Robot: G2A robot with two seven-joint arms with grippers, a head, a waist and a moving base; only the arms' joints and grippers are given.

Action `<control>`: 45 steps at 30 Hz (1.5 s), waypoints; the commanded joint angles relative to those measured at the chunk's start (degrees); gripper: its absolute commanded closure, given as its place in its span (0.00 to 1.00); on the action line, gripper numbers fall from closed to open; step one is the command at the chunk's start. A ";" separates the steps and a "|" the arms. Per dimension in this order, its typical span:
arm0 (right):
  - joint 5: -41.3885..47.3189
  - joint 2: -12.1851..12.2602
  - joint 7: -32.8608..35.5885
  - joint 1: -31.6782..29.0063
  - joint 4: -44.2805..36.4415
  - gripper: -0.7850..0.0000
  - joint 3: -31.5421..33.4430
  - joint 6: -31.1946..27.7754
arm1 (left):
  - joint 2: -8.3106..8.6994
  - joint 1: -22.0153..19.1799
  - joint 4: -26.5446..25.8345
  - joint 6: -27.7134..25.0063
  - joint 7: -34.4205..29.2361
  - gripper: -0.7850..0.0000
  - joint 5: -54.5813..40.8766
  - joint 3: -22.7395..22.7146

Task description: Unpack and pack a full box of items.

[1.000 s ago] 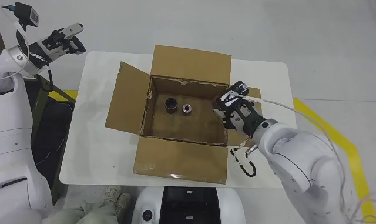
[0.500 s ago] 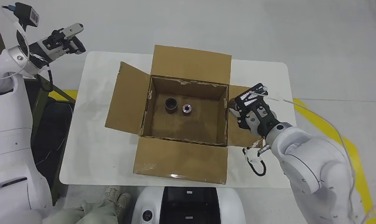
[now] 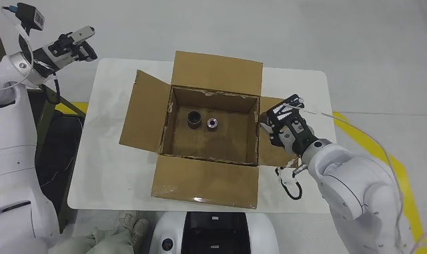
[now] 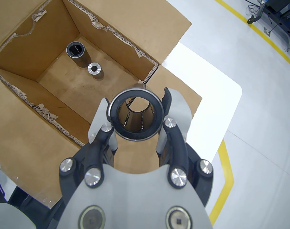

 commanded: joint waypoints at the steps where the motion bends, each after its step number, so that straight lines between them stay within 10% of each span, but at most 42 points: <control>1: 0.00 0.00 0.00 0.00 0.00 1.00 0.00 0.00 | 0.00 0.00 0.00 0.00 0.00 0.00 0.00 0.00; 21: -1.04 0.15 -2.44 -1.17 0.49 1.00 1.27 0.11 | 0.00 0.00 0.00 0.00 0.00 0.00 0.00 0.00; 45: 12.31 1.27 -4.23 -3.17 15.51 1.00 23.67 6.19 | 0.00 0.00 0.00 0.00 0.00 0.00 0.00 0.00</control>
